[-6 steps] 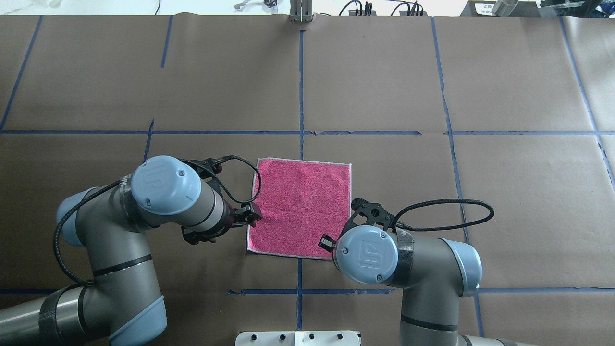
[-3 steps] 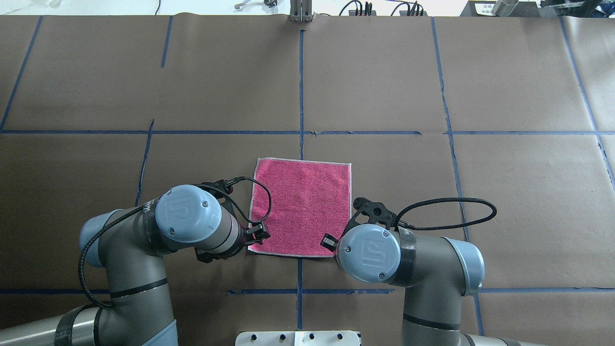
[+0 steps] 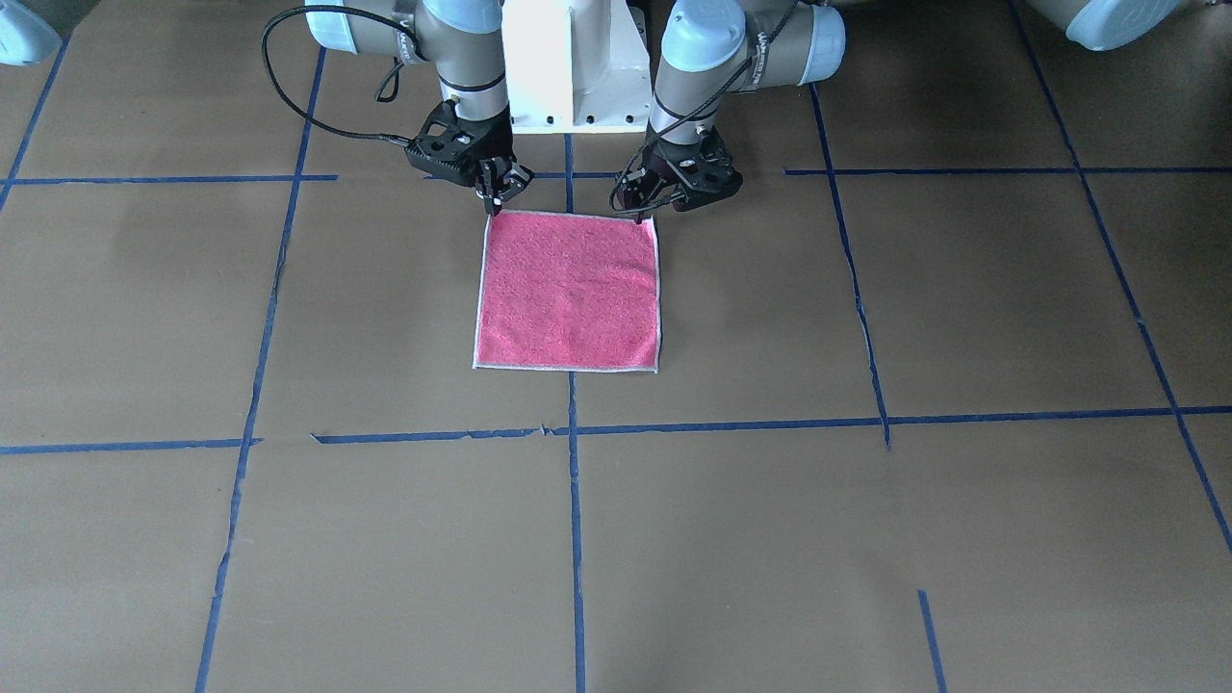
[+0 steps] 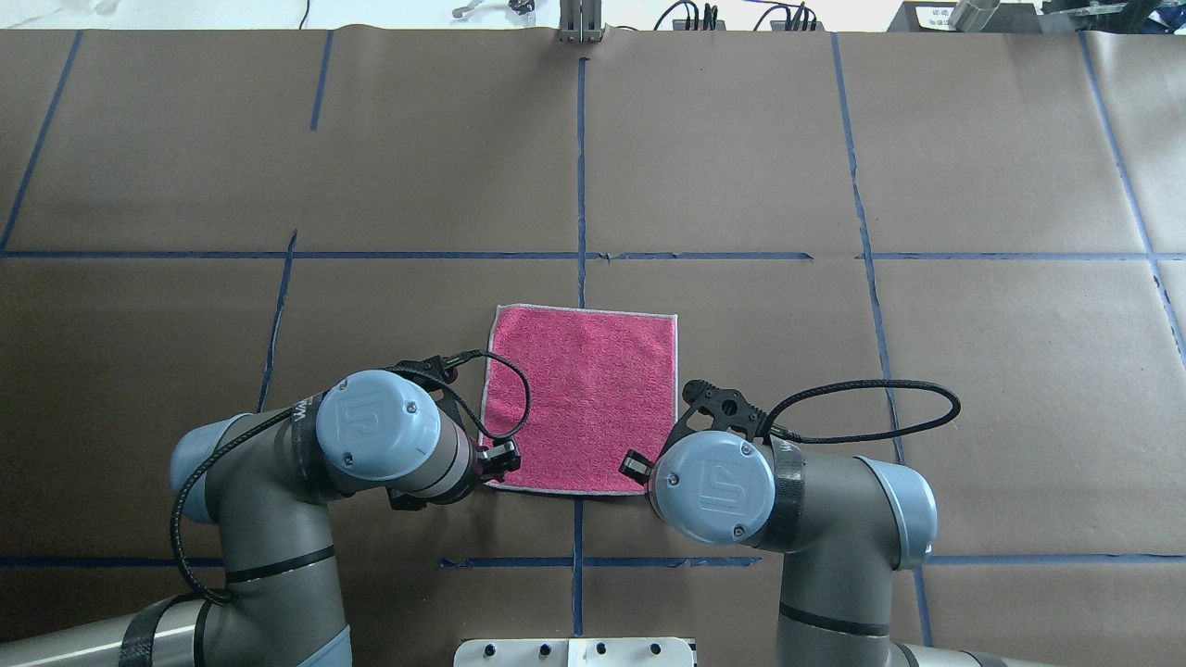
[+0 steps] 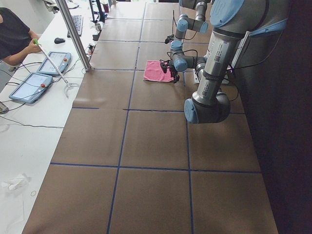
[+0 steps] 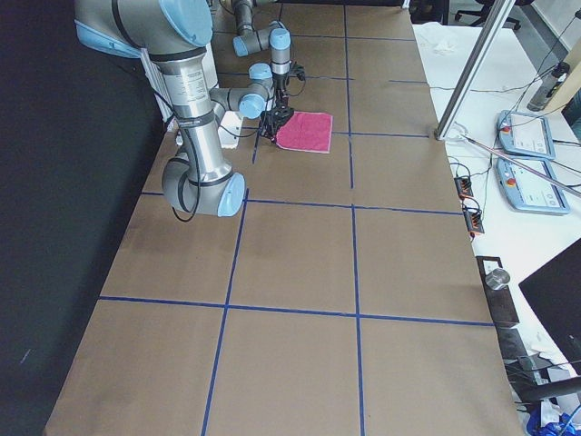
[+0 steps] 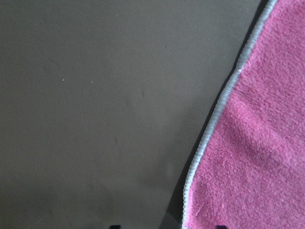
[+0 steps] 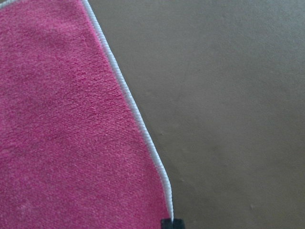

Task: Fold towel twice with both arms
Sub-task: 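Lower both grippers and grasp the towel's two near corners, then lift the near edge with both grippers and fold it over toward the far edge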

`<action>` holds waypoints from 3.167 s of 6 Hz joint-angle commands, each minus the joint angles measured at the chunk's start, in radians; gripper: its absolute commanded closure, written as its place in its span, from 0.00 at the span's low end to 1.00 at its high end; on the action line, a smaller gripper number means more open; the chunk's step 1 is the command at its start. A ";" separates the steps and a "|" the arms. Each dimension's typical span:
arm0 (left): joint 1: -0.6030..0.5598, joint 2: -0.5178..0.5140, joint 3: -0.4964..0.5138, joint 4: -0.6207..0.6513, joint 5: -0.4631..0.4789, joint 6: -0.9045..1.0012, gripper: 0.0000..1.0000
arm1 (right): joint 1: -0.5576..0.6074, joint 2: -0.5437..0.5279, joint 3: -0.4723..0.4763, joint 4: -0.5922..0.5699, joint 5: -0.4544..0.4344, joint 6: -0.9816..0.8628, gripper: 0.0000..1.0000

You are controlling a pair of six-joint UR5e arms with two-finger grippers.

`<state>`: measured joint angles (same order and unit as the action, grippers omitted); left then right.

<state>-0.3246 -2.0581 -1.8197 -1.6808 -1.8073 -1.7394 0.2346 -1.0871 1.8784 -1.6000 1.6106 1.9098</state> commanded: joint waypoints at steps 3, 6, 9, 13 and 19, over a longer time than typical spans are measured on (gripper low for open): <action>-0.001 -0.010 0.017 -0.002 0.000 0.007 0.55 | 0.000 0.000 0.002 0.000 0.000 0.000 1.00; -0.001 -0.011 0.014 -0.004 0.011 0.009 0.97 | 0.000 0.000 0.005 0.000 0.000 0.000 1.00; 0.002 -0.031 -0.033 -0.008 0.014 -0.069 1.00 | -0.001 -0.046 0.081 0.000 0.000 0.000 1.00; 0.003 -0.046 -0.092 -0.008 0.084 -0.137 1.00 | 0.084 -0.050 0.122 0.000 0.009 -0.015 0.99; -0.141 -0.105 0.089 -0.052 0.092 -0.108 1.00 | 0.232 0.110 -0.165 0.108 0.042 -0.046 0.99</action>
<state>-0.4412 -2.1609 -1.7577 -1.7159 -1.7150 -1.8526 0.4491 -0.9814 1.7579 -1.5371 1.6498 1.8646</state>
